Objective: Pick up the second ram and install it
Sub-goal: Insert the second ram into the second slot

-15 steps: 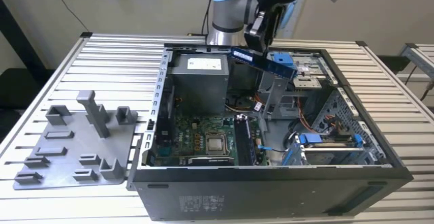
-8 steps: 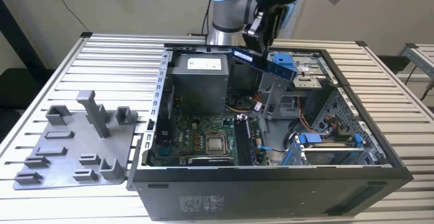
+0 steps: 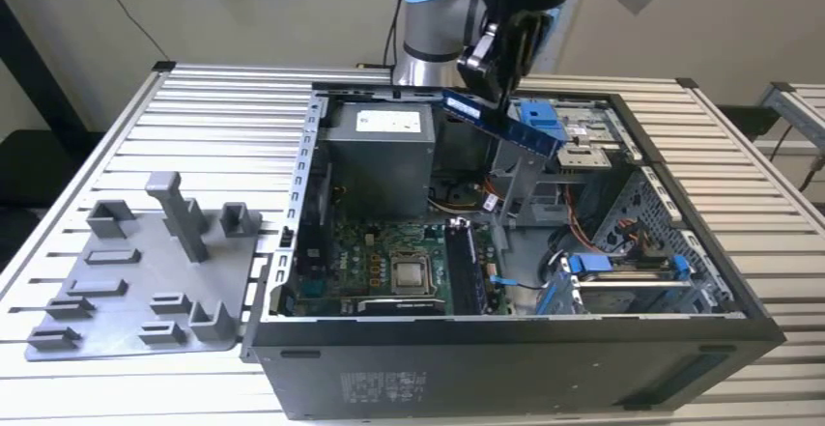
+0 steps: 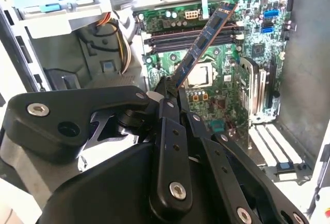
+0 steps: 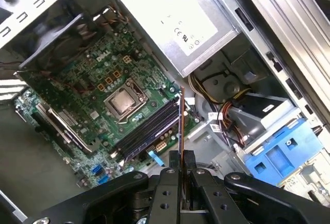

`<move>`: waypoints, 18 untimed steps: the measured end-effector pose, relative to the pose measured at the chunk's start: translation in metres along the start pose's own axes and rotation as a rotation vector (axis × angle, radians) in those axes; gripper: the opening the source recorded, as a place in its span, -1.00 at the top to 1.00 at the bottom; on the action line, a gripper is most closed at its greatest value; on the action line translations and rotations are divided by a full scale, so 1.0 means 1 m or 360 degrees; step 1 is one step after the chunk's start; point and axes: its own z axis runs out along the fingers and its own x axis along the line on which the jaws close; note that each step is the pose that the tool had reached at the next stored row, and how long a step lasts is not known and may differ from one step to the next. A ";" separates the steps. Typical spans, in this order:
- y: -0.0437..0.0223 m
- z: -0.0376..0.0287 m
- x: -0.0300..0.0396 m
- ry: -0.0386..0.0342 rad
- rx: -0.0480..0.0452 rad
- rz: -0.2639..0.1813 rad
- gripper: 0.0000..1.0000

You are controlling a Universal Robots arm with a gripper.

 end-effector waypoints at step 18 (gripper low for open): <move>-0.0003 0.0024 0.0000 0.0010 0.0010 0.0228 0.73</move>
